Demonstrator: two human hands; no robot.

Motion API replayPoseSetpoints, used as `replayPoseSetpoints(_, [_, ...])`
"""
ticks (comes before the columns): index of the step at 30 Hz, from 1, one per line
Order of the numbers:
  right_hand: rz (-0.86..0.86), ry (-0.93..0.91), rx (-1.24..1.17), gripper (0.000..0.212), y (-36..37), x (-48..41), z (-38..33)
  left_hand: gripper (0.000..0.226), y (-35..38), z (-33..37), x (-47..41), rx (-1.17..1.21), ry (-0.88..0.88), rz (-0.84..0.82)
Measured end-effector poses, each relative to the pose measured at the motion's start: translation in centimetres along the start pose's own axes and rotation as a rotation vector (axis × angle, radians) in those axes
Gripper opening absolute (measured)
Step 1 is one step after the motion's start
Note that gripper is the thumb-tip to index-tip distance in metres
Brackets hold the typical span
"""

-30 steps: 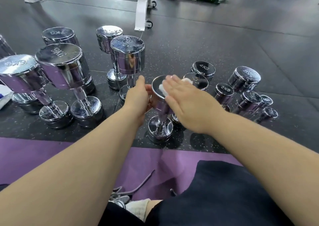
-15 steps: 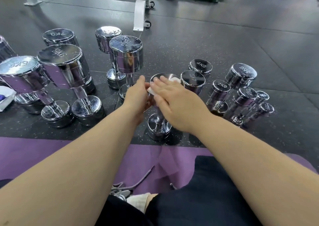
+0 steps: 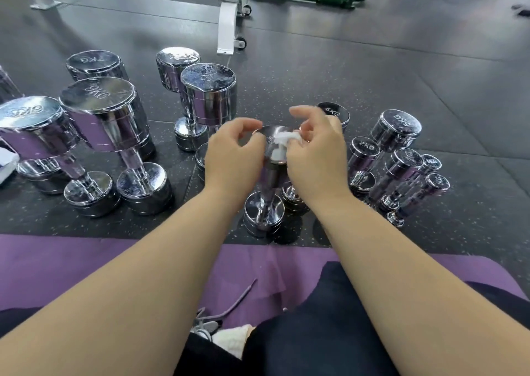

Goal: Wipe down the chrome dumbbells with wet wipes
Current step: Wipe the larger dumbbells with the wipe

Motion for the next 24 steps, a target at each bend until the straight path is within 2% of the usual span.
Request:
replayPoseSetpoints(3, [-0.011, 0.146, -0.247, 0.036, 0.0, -0.3, -0.4, 0.037, 0.1, 1.0, 0.3, -0.183, 0.257, -0.117])
replayPoseSetpoints(6, [-0.009, 0.237, -0.491, 0.029, -0.3, -0.8, -0.1, 0.041, 0.4, 1.2, 0.5, -0.270, 0.401, -0.216])
replayPoseSetpoints(9, [-0.036, 0.224, -0.564, 0.023, -0.5, -0.4, 0.2, 0.035, 0.2, 1.0, 0.3, -0.361, 0.418, -0.118])
replayPoseSetpoints(13, [0.102, 0.204, -0.331, 0.022, -0.2, 0.7, 1.6, 0.018, 0.0, 0.3, 1.0, -0.405, 0.305, 0.090])
replayPoseSetpoints(16, [0.158, 0.306, -0.368, 0.017, 0.6, 1.4, 2.5, 0.012, 0.1, -0.1, 2.5, -0.282, 0.103, 0.163])
replayPoseSetpoints(20, [0.160, 0.443, -0.432, 0.013, 1.4, 1.0, 3.0, 0.028, 0.9, -1.2, 2.5, -0.025, -0.140, 0.065])
replayPoseSetpoints(21, [0.141, 0.454, -0.442, 0.015, 1.5, 0.9, 3.0, 0.032, 0.9, -1.3, 2.1, 0.040, -0.187, 0.042])
replayPoseSetpoints(24, [0.078, 0.424, -0.417, 0.048, 1.9, 1.2, 2.8, 0.035, 0.7, -1.3, 2.1, 0.153, -0.207, 0.045])
Point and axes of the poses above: each hand's wrist, its own x-axis away from the middle knuckle, its own y-axis out of the palm, z = x × y, the point moved 1 cm from there along -x, towards the middle knuckle, and after that the axes turned 7 degrees about -z, right-handed, at the moved point
